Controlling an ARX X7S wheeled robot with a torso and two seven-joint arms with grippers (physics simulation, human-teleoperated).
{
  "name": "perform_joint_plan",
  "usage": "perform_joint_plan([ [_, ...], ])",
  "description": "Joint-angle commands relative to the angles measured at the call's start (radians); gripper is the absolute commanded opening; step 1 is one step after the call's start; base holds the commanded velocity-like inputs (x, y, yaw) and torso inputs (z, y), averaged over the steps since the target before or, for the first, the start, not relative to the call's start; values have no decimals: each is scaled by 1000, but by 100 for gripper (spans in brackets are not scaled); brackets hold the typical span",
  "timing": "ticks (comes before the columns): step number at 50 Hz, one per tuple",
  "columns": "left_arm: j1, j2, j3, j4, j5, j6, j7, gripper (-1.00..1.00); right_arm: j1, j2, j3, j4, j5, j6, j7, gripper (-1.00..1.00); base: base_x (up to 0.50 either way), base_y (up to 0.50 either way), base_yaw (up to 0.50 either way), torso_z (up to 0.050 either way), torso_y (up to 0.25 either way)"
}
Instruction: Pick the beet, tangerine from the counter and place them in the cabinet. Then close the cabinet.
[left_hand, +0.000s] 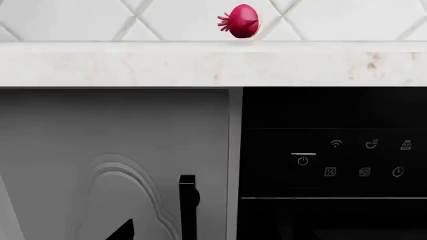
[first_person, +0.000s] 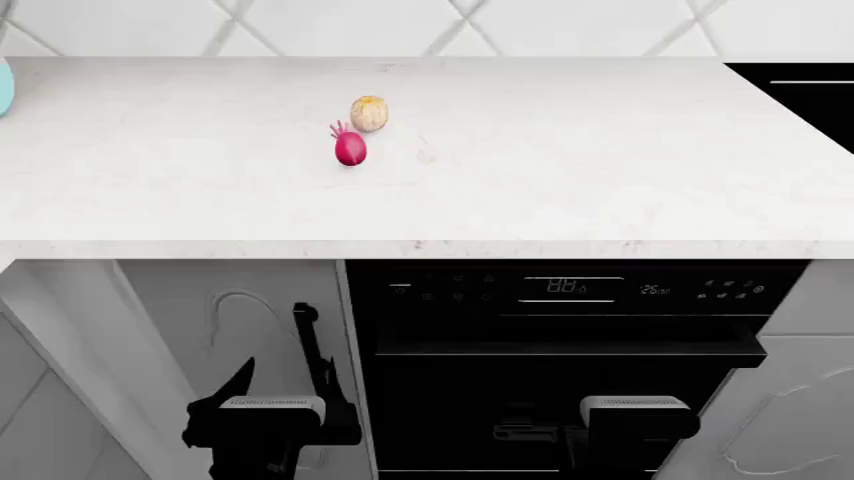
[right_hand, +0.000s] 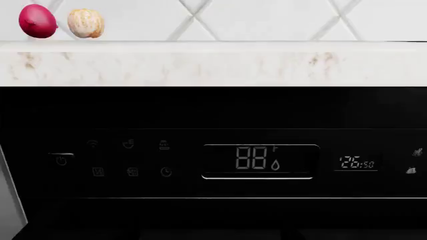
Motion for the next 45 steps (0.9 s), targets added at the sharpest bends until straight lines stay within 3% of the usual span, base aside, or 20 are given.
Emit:
perform_joint_plan([
  [1, 1, -16, 18, 1, -17, 2, -18, 100, -1, 16, -23, -2, 13, -1, 17, 100, 0, 0, 0, 0, 0],
  [6, 17, -35, 38, 29, -61, 25, -16, 100, -11, 34, -44, -10, 34, -6, 33, 100, 0, 0, 0, 0, 0],
  [18, 25, -61, 45, 47, -147, 49, -14, 100, -10, 59, -74, -2, 56, -16, 60, 100, 0, 0, 0, 50, 3],
  [22, 30, -84, 19, 202, -187, -18, -40, 100, -19, 70, -86, -101, 74, 42, 57, 100, 0, 0, 0, 50, 3],
  [27, -51, -173, -34, 520, -277, -298, -86, 100, 0, 104, -104, -408, 103, 312, 57, 100, 0, 0, 0, 50, 4],
  [32, -197, -254, -97, 712, -394, -577, -136, 100, 98, 133, -107, -656, 130, 630, 76, 100, 0, 0, 0, 50, 3],
  [38, -445, -349, -100, 755, -508, -841, -137, 100, 332, 146, -77, -775, 204, 979, 65, 100, 0, 0, 0, 50, 5],
  [45, -799, -344, -108, 628, -630, -1087, -167, 100, 698, 160, 0, -760, 304, 1313, 16, 100, 0, 0, 0, 50, 14],
])
